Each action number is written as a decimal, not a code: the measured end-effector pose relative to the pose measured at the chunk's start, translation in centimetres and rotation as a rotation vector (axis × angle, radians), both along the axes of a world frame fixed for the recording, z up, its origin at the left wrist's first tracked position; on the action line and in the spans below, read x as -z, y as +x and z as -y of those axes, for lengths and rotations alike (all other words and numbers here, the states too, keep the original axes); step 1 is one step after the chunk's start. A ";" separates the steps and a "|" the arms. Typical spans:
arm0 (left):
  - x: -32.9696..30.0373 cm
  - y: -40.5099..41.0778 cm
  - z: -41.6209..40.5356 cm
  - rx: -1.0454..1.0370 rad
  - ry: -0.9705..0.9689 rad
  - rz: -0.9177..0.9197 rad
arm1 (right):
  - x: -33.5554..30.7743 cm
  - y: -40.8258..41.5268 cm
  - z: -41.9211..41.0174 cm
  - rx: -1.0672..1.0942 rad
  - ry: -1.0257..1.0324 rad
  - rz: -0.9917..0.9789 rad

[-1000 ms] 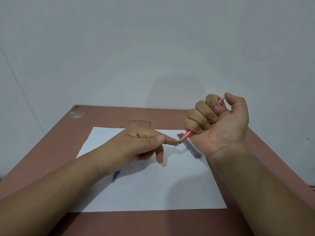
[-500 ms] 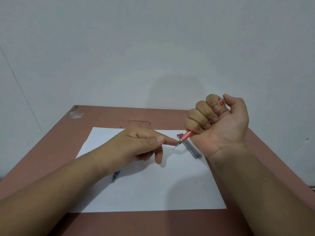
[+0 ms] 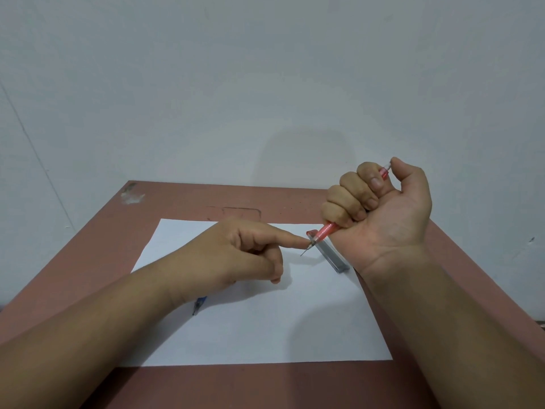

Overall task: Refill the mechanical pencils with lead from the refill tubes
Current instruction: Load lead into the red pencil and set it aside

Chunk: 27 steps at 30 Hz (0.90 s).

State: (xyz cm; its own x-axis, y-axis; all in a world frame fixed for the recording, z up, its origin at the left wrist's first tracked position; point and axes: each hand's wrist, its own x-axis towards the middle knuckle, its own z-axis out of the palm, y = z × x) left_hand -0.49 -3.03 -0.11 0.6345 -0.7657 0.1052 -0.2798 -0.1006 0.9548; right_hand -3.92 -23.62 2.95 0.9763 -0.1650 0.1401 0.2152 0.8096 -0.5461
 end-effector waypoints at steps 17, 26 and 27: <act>0.1 -0.1 0.7 -0.105 0.004 0.248 | 0.0 0.0 -0.1 -0.010 -0.002 0.008; 0.7 0.2 0.8 -0.161 -0.029 0.359 | 0.0 -0.1 -0.2 -0.026 0.046 0.000; 0.8 0.3 0.9 -0.173 -0.037 0.362 | 0.0 -0.1 -0.2 -0.030 0.051 -0.002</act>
State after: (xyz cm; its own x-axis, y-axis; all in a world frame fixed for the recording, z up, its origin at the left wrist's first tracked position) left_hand -0.23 -3.93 -0.88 0.6703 -0.6426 0.3713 -0.5807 -0.1427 0.8015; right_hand -4.00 -23.43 2.94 0.9811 -0.1429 0.1304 0.1898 0.8422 -0.5047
